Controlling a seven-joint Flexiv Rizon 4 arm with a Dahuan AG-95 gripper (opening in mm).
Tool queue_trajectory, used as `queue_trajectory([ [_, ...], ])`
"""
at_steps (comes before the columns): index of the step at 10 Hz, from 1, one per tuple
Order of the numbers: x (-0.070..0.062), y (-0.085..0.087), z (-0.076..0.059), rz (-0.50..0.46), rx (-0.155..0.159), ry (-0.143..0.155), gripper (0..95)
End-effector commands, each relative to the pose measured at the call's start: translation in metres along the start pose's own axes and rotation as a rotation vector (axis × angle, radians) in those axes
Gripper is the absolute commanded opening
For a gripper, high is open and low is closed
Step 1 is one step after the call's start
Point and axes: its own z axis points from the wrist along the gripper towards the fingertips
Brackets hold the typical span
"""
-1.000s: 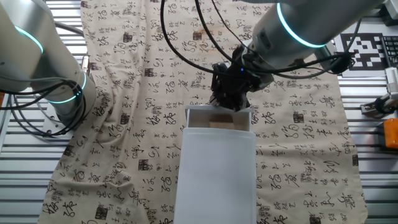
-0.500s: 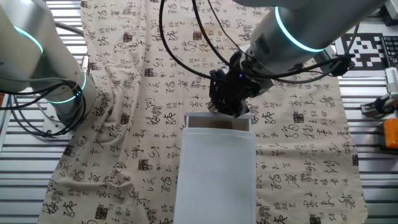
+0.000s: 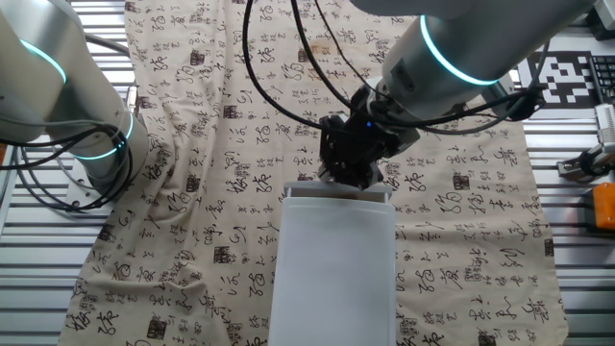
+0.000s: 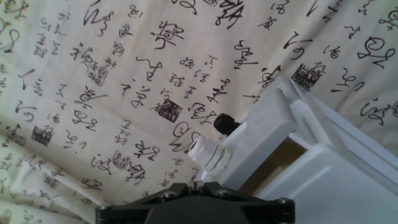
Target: Put things in the drawer
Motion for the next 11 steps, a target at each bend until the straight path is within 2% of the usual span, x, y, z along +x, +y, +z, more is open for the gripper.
queue_trajectory([
  [1, 0.004, -0.003, 0.001, -0.009, 0.008, 0.003, 0.0],
  [3, 0.010, -0.007, 0.003, -0.023, 0.020, 0.012, 0.0],
  [6, 0.018, -0.011, 0.005, -0.038, 0.060, 0.048, 0.0],
  [8, 0.018, -0.012, 0.005, -0.025, 0.078, 0.081, 0.0],
  [11, 0.018, -0.012, 0.005, -0.023, 0.101, 0.105, 0.0],
])
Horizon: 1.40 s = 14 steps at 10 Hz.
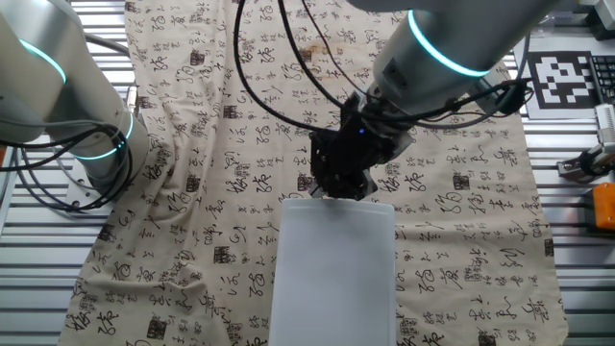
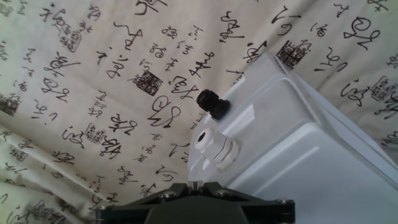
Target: Put things in the drawer
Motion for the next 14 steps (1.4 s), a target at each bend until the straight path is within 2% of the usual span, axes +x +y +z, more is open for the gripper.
queue_trajectory([
  [1, 0.001, 0.000, 0.000, 0.001, 0.013, 0.008, 0.0],
  [3, 0.001, 0.000, 0.000, 0.005, -0.005, -0.013, 0.0],
  [5, -0.003, 0.001, -0.003, 0.045, -0.092, -0.083, 0.0],
  [6, -0.008, 0.003, -0.008, 0.074, -0.118, -0.104, 0.0],
  [7, -0.012, 0.005, -0.012, 0.100, -0.120, -0.113, 0.0],
  [9, -0.032, 0.019, -0.022, 0.168, -0.128, -0.153, 0.0],
  [10, -0.046, 0.028, -0.027, 0.208, -0.122, -0.184, 0.0],
  [14, -0.086, 0.054, -0.041, 0.367, -0.156, -0.280, 0.0],
])
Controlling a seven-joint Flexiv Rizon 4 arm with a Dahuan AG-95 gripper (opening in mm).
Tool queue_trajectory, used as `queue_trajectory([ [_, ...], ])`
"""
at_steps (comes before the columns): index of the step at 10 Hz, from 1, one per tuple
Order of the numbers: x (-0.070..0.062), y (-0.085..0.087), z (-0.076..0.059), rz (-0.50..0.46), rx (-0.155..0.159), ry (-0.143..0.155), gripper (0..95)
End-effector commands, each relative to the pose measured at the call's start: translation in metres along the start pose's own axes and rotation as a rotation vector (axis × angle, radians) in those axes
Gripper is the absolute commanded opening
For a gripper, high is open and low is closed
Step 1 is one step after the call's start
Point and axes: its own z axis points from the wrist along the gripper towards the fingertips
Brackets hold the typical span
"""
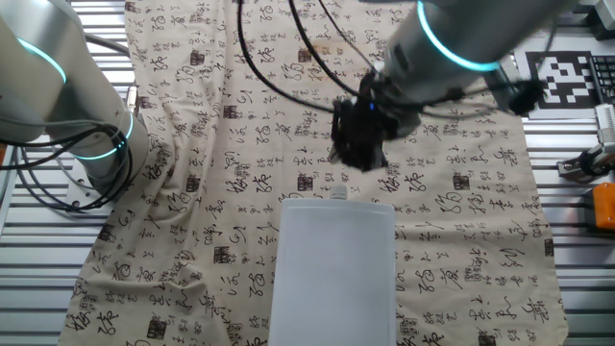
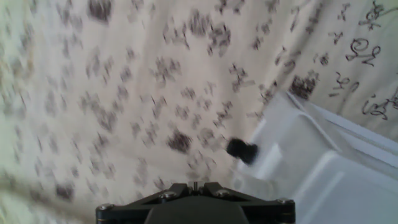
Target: Put things in the drawer
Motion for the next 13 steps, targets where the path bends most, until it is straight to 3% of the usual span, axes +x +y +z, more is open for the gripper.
queue_trajectory([
  [1, -0.033, 0.035, -0.001, 0.138, -0.019, -0.110, 0.0],
  [3, -0.051, 0.057, -0.002, 0.187, -0.021, -0.135, 0.0],
  [6, -0.066, 0.080, -0.001, 0.197, -0.019, -0.156, 0.0],
  [9, -0.068, 0.091, 0.003, 0.190, -0.013, -0.166, 0.0],
  [13, -0.065, 0.094, -0.003, 0.184, -0.012, -0.178, 0.0],
])
